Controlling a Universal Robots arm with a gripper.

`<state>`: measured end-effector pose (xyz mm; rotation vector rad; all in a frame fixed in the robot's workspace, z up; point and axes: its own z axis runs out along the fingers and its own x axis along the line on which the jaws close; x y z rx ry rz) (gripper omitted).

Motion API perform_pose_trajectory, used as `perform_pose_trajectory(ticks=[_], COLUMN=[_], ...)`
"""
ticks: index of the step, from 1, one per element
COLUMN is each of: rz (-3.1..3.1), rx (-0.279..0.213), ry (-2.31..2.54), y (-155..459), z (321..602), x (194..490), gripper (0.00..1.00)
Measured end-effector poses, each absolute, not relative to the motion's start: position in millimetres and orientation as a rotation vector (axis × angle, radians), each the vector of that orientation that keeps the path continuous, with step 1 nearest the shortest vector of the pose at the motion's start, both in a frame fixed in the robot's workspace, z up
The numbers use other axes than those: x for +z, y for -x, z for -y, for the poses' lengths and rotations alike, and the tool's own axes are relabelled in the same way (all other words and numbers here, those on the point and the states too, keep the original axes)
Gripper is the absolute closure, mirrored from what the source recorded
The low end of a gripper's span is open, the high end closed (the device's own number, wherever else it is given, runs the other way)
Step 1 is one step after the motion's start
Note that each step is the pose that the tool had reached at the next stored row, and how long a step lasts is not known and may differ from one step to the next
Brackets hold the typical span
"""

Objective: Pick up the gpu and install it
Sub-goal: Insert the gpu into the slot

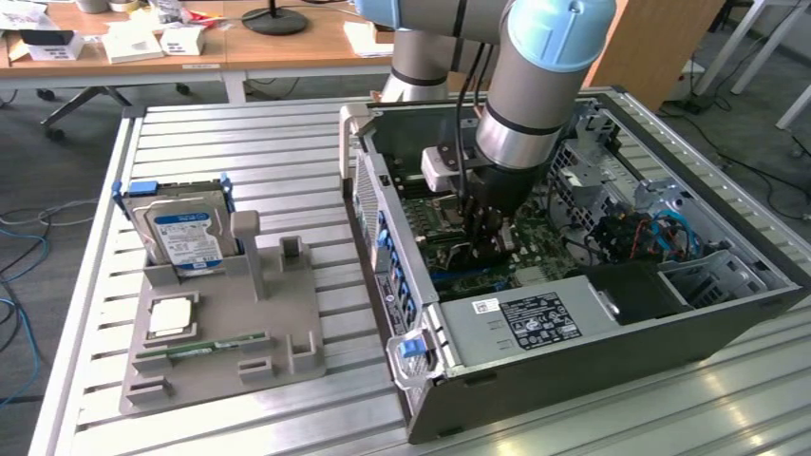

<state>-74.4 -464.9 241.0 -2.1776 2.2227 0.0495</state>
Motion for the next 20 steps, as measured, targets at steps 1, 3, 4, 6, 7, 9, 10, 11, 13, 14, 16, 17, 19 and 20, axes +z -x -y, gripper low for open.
perform_pose_trajectory(ticks=[1,3,4,6,7,9,10,11,13,14,16,17,19,20], rz=[-2.223,-2.223,-2.223,-2.223,-2.223,-2.223,-2.223,-2.223,-2.223,-2.223,-2.223,-2.223,-2.223,-2.223], rx=[0.050,0.050,0.050,0.050,0.050,0.050,0.050,0.049,0.049,0.049,0.049,0.049,0.049,0.050], ry=[2.178,2.178,2.178,2.178,2.178,2.177,2.178,2.178,2.178,2.178,2.178,2.178,2.178,2.177], y=[74.4,74.4,74.4,74.4,74.4,74.4,74.4,74.4,74.5,74.4,74.4,74.4,74.4,74.4], z=[464.9,464.9,464.9,464.9,464.9,464.9,464.9,464.9,464.9,464.9,464.9,464.9,464.9,464.9], x=[241.0,240.9,240.9,240.9,240.9,240.2,240.0,239.9,239.9,239.8,239.8,239.7,239.6,239.3], gripper=[0.73,0.73,0.73,0.73,0.73,0.73,0.73,0.73,0.73,0.73,0.73,0.73,0.73,0.73])
